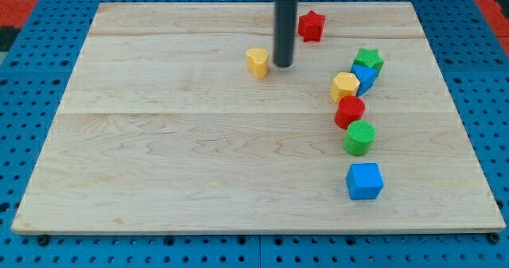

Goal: Move the yellow hexagon to the bottom right of the yellow heart

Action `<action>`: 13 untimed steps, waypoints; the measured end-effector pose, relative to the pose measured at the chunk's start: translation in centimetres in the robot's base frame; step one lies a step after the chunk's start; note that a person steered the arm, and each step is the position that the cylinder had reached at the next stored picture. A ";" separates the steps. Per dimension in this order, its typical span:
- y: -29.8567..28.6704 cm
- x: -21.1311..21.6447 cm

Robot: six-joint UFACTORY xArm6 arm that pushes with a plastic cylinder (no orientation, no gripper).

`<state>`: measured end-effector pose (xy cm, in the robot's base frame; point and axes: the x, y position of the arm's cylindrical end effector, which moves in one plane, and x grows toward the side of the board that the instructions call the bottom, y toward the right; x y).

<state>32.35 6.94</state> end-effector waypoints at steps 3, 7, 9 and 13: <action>15.2 0.7; 10.1 3.9; 7.9 9.2; -1.3 13.2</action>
<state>45.51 5.61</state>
